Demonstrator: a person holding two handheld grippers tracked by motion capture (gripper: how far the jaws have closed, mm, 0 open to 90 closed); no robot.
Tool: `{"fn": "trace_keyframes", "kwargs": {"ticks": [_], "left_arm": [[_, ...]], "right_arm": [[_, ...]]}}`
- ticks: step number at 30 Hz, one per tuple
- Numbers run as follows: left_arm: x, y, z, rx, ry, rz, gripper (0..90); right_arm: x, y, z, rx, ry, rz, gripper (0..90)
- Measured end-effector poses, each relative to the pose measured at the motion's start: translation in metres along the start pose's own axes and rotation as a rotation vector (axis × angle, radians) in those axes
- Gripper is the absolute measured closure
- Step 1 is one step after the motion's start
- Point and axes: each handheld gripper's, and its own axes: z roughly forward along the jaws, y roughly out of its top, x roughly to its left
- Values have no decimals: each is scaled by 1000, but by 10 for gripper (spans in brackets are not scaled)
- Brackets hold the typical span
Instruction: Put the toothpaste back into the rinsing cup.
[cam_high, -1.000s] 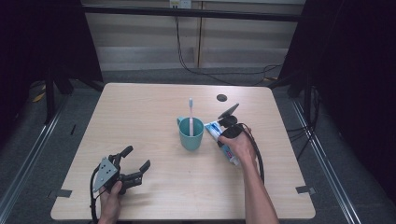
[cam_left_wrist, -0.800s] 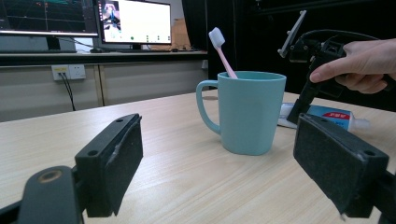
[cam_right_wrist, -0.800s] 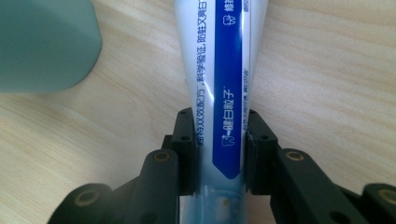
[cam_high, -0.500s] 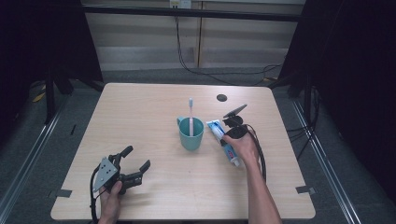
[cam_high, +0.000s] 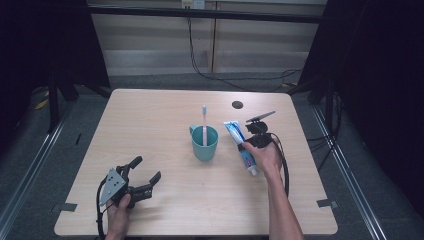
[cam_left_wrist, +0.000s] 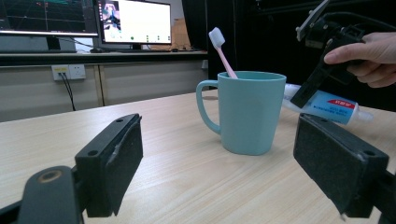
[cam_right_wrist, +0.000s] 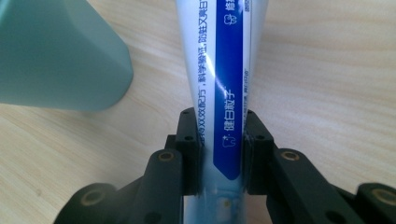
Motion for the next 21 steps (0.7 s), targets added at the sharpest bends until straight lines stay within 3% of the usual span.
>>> {"fn": "trace_keyframes", "kwargs": {"ticks": [4, 9, 19, 21], "left_arm": [[0, 0, 0, 2, 1, 1, 158], [0, 0, 0, 3, 3, 2, 158], [0, 0, 0, 2, 4, 0, 158], [0, 0, 0, 4, 3, 3, 158]], "right_arm": [[-1, -1, -6, -63, -4, -5, 732], [0, -2, -11, -94, 7, 0, 733], [-4, -11, -21, -193, 39, -2, 734], [-7, -13, -22, -215, 63, 18, 734]]}}
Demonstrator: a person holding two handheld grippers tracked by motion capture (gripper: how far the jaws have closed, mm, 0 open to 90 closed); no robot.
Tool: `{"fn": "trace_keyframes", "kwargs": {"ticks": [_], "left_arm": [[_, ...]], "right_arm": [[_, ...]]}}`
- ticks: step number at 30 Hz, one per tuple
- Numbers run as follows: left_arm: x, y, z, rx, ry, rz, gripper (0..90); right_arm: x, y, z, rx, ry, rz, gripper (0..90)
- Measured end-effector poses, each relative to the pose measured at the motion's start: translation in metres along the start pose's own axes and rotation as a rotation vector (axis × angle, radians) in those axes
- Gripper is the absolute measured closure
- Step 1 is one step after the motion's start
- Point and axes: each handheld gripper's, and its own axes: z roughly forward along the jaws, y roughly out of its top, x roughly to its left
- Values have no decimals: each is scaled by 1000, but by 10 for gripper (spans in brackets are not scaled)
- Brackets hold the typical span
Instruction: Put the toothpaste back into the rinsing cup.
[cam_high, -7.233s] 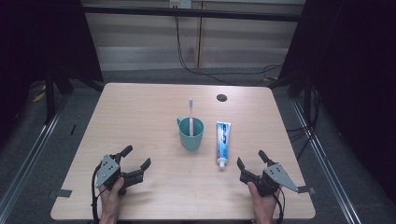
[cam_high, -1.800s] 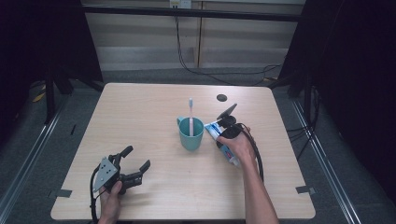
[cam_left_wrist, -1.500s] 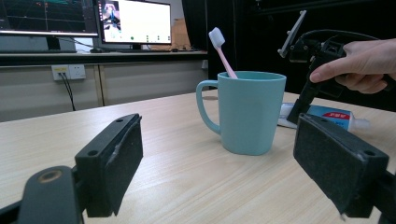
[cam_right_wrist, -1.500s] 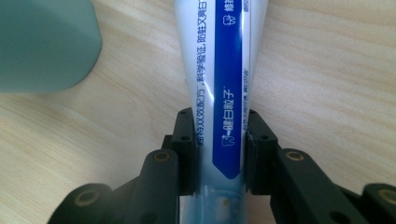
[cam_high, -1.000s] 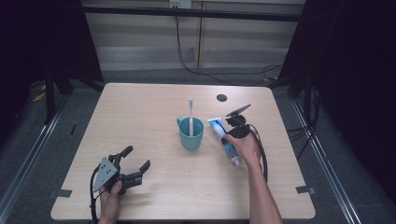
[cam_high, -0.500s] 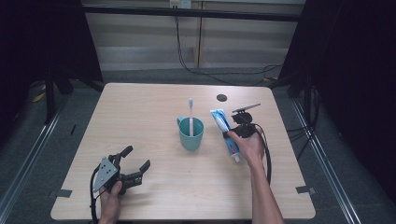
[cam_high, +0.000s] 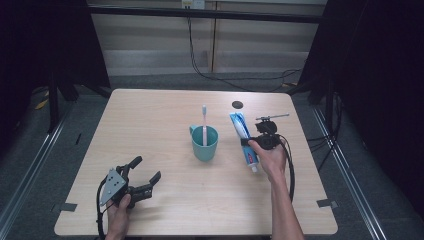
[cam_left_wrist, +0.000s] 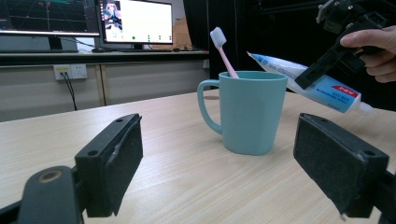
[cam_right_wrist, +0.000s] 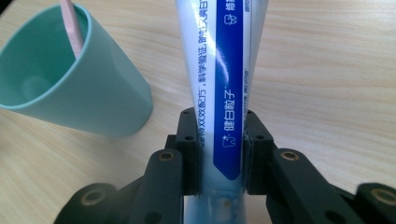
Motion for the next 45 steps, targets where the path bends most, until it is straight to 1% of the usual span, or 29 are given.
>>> {"fn": "trace_keyframes", "kwargs": {"ticks": [1, 3, 5, 7, 12, 13, 14, 15, 20, 24, 25, 28, 29, 31, 33, 35, 36, 39, 41, 44, 45], "left_arm": [[0, 0, 0, -1, 1, -2, 158], [0, 0, 0, -2, 1, -3, 158], [0, 0, 0, 0, 0, -1, 158], [0, 0, 0, 0, 0, 0, 158], [0, 0, 0, 0, 0, 0, 158], [0, 0, 0, 0, 0, 0, 158], [0, 0, 0, 0, 0, 0, 158], [0, 0, 0, -1, 0, -1, 158], [0, 0, 0, -1, 0, -1, 157], [0, 0, 0, -1, 0, -1, 158], [0, 0, 0, -2, 1, -3, 158], [0, 0, 0, 0, 0, 0, 158], [0, 0, 0, -2, 1, -2, 158], [0, 0, 0, -2, 1, -2, 158], [0, 0, 0, 0, 0, 0, 158], [0, 0, 0, 0, 0, 0, 158], [0, 0, 0, -1, 0, -1, 158], [0, 0, 0, 0, 0, 0, 158], [0, 0, 0, 0, 0, 0, 158], [0, 0, 0, -1, 0, -1, 158], [0, 0, 0, 0, 0, 0, 158]], "right_arm": [[0, 0, 0, 0, 0, 0, 734], [-1, -1, -1, -17, 11, 9, 734], [0, -2, -2, -33, 3, 8, 734], [0, -2, -4, -55, 8, 7, 734], [6, 0, -11, -124, 23, -21, 734], [7, 1, -12, -147, 35, -29, 734], [7, 1, -12, -147, 35, -29, 734], [8, 1, -13, -162, 37, -39, 734], [13, 2, -17, -209, 49, -57, 734], [16, 2, -18, -251, 68, -80, 734], [18, 2, -19, -270, 84, -82, 734], [21, 3, -20, -279, 88, -71, 734], [22, 3, -20, -289, 88, -77, 734], [24, 4, -20, -317, 111, -79, 734], [25, 4, -21, -325, 110, -84, 734], [26, 5, -21, -341, 122, -86, 734], [28, 5, -22, -357, 120, -94, 734], [29, 5, -22, -361, 132, -98, 733], [31, 5, -22, -371, 130, -101, 733], [31, 5, -23, -399, 139, -107, 733], [32, 5, -24, -422, 142, -114, 733]]}}
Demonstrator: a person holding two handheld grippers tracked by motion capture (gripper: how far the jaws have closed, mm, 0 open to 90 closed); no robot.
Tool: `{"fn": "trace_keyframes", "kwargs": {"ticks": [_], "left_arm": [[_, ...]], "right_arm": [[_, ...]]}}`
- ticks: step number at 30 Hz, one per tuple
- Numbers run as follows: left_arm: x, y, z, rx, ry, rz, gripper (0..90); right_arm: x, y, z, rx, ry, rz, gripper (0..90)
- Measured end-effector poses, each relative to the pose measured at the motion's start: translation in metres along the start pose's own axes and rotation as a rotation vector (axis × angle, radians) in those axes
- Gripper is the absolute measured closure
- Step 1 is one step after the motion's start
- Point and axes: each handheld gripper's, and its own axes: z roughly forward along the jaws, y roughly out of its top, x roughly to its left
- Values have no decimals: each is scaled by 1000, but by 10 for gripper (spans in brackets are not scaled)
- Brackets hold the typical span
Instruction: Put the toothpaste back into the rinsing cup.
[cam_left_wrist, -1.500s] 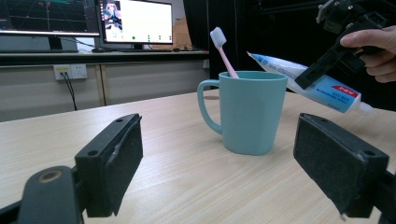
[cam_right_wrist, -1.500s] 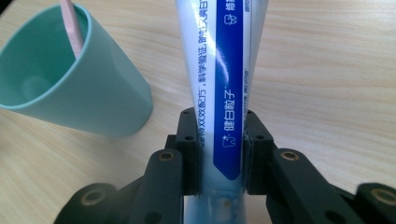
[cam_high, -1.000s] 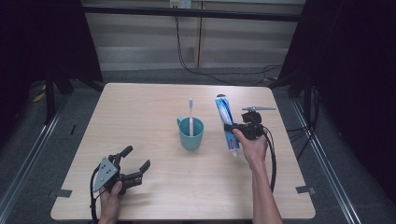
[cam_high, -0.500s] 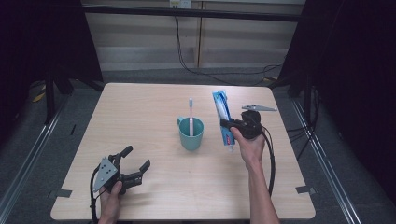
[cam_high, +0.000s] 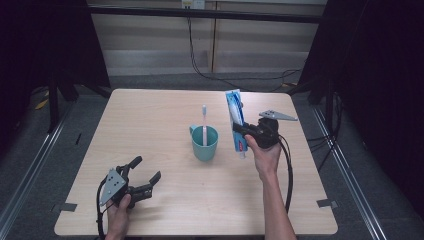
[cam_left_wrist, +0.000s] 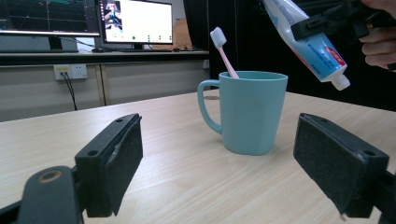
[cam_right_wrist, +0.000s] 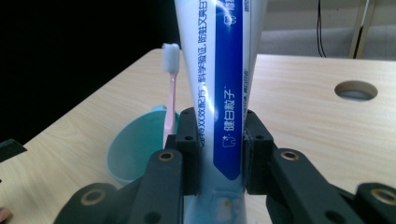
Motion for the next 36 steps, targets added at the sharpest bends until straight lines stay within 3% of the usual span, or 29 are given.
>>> {"fn": "trace_keyframes", "kwargs": {"ticks": [16, 29, 36], "left_arm": [[0, 0, 0, 3, 0, 5, 158], [0, 0, 0, 3, 0, 5, 158], [0, 0, 0, 3, -1, 4, 158]], "right_arm": [[15, 12, 3, -124, 48, -37, 733], [24, 22, 14, -185, 76, -60, 732], [27, 25, 20, -193, 85, -62, 731]]}}
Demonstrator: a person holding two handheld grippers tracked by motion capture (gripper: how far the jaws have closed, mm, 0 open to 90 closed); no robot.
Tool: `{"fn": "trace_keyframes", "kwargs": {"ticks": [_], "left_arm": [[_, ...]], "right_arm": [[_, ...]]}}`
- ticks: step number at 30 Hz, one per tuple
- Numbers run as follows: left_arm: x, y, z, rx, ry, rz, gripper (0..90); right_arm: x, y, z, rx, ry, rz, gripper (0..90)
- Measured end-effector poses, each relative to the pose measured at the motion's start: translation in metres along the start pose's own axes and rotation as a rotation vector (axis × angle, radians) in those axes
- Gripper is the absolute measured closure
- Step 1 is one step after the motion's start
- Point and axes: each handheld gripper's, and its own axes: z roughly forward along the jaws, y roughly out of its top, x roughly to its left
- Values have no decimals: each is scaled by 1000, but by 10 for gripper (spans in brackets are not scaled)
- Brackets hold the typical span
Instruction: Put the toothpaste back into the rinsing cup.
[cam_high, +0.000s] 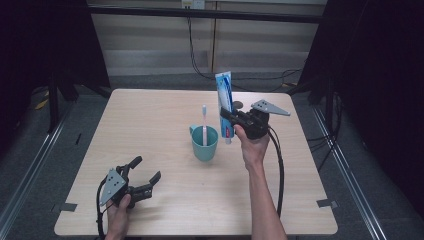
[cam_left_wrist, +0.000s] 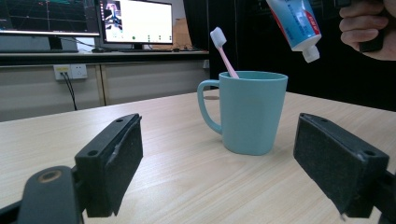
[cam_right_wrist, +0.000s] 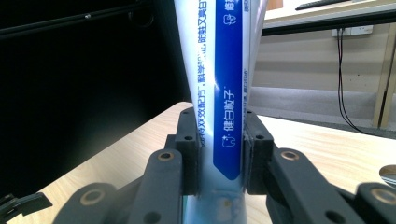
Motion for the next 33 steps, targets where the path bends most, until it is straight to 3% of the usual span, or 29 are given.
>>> {"fn": "trace_keyframes", "kwargs": {"ticks": [19, 33], "left_arm": [[0, 0, 0, -4, 0, -4, 158], [0, 0, 0, -4, 0, -4, 158]], "right_arm": [[12, 3, 34, 25, 49, -27, 729], [20, -8, 55, 48, 83, -31, 728]]}}
